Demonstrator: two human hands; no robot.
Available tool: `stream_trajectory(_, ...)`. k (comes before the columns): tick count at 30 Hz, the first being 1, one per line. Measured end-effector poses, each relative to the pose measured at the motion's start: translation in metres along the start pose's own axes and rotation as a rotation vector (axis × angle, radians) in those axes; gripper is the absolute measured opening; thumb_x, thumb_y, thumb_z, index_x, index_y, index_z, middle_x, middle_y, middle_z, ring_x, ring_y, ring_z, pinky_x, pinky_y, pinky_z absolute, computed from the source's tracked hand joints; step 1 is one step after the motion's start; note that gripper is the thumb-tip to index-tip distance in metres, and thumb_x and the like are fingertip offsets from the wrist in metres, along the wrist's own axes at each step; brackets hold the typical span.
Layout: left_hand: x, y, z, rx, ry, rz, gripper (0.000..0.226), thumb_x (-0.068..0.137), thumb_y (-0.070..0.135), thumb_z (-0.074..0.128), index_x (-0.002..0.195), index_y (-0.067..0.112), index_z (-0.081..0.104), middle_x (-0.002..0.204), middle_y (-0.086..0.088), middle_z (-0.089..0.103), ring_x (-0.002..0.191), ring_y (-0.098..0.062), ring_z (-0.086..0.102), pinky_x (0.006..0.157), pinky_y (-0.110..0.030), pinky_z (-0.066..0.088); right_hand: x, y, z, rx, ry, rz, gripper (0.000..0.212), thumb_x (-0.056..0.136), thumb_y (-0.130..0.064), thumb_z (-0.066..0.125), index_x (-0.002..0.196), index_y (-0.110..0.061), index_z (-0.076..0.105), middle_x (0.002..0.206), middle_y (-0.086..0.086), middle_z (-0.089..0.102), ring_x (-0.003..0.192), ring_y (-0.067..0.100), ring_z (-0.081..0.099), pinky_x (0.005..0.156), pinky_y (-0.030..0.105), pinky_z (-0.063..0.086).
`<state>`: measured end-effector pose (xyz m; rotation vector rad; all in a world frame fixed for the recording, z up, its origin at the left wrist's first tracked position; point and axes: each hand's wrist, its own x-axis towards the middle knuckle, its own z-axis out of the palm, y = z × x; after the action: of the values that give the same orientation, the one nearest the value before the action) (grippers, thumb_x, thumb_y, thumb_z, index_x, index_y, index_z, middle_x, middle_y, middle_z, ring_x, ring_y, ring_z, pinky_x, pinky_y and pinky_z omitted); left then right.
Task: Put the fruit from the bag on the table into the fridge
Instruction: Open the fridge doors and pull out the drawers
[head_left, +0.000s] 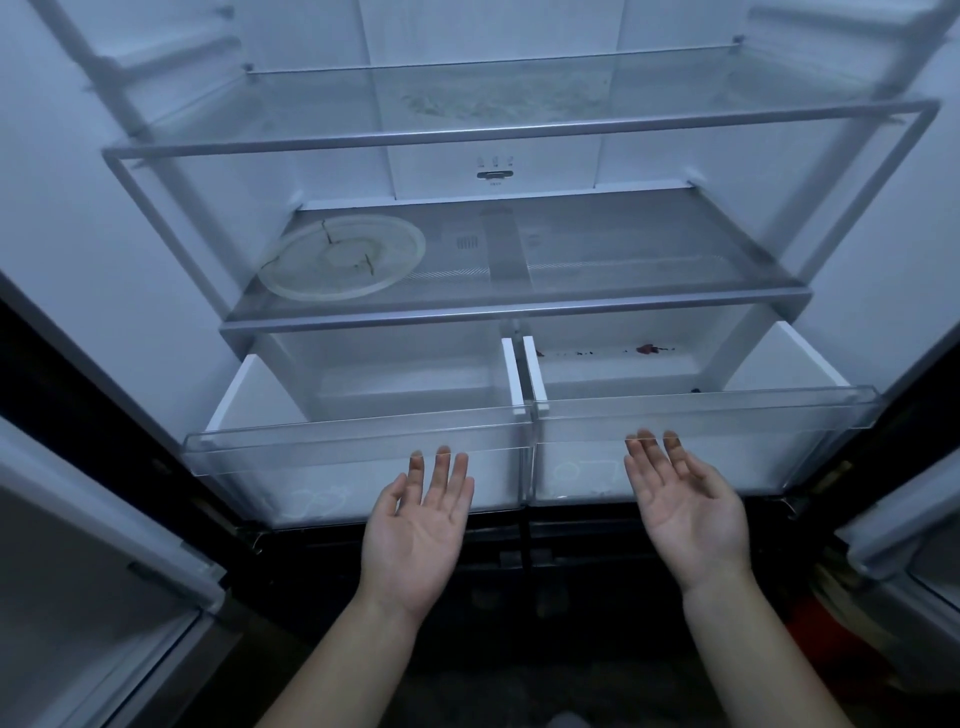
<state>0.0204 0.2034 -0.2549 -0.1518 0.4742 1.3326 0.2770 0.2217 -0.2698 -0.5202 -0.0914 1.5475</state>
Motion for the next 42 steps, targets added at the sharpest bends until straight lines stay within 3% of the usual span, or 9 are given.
stream_trajectory(3,-0.003,0.001,-0.001,0.003,-0.01,-0.012,0.025,0.089,0.017,0.046,0.112,0.017,0.058,0.123,-0.011,0.063,0.116,-0.031,0.058,0.102,-0.044,0.039,-0.006,0.0,-0.001,-0.027,0.015,-0.01,0.043,0.067,-0.013,0.064,0.11,-0.011,0.057,0.115,0.014,0.066,0.114,0.029,0.06,0.093,0.038,0.051)
stream_trajectory(8,-0.005,0.004,-0.001,0.036,0.003,-0.015,0.023,0.09,0.018,0.045,0.11,0.017,0.058,0.122,-0.011,0.063,0.117,-0.031,0.057,0.103,-0.044,0.039,-0.009,0.0,0.001,-0.033,-0.008,-0.016,0.077,0.038,-0.014,0.089,0.109,-0.009,0.057,0.115,0.016,0.066,0.114,0.03,0.061,0.091,0.039,0.052)
stream_trajectory(17,-0.012,0.005,-0.007,0.07,0.033,0.016,0.025,0.098,0.023,0.04,0.116,0.016,0.057,0.121,-0.013,0.064,0.118,-0.031,0.056,0.104,-0.044,0.037,-0.019,-0.004,0.0,-0.064,-0.019,0.011,0.081,0.036,-0.015,0.093,0.108,-0.009,0.057,0.114,0.016,0.066,0.113,0.03,0.061,0.092,0.039,0.051)
stream_trajectory(26,-0.023,-0.001,-0.009,0.04,0.06,0.021,0.025,0.097,0.022,0.043,0.117,0.015,0.056,0.12,-0.014,0.064,0.118,-0.033,0.055,0.105,-0.045,0.037,-0.024,-0.002,0.001,-0.083,0.039,-0.029,0.076,0.029,-0.018,0.094,0.095,-0.009,0.058,0.096,0.013,0.068,0.103,0.027,0.065,0.09,0.038,0.053)
stream_trajectory(32,-0.029,-0.003,-0.011,0.006,0.04,0.019,0.026,0.095,0.018,0.043,0.118,0.016,0.056,0.12,-0.014,0.064,0.118,-0.033,0.056,0.101,-0.044,0.04,-0.031,-0.004,0.0,-0.08,0.049,-0.043,0.076,0.027,-0.019,0.094,0.094,-0.009,0.059,0.095,0.013,0.068,0.106,0.027,0.062,0.093,0.039,0.051)
stream_trajectory(39,-0.029,-0.007,-0.012,-0.001,0.025,0.048,0.028,0.088,0.01,0.049,0.114,0.016,0.057,0.12,-0.015,0.063,0.116,-0.034,0.057,0.098,-0.044,0.042,-0.029,-0.004,-0.004,-0.052,0.052,-0.037,0.074,0.031,-0.019,0.093,0.096,-0.01,0.059,0.096,0.012,0.068,0.106,0.027,0.062,0.095,0.04,0.05)
stream_trajectory(40,-0.028,-0.007,-0.012,0.009,0.016,0.049,0.032,0.083,0.007,0.056,0.114,0.016,0.057,0.121,-0.015,0.063,0.116,-0.034,0.057,0.098,-0.044,0.042,-0.028,-0.004,-0.004,-0.048,0.055,-0.035,0.074,0.031,-0.019,0.093,0.096,-0.011,0.059,0.095,0.012,0.068,0.105,0.026,0.062,0.095,0.04,0.05)
stream_trajectory(42,-0.026,-0.007,-0.013,0.018,-0.009,0.06,0.061,0.057,-0.003,0.078,0.112,0.016,0.058,0.122,-0.015,0.063,0.113,-0.035,0.059,0.096,-0.045,0.044,-0.028,-0.005,-0.001,-0.044,0.063,-0.024,0.072,0.03,-0.02,0.092,0.093,-0.011,0.058,0.092,0.011,0.067,0.101,0.025,0.063,0.095,0.04,0.05)
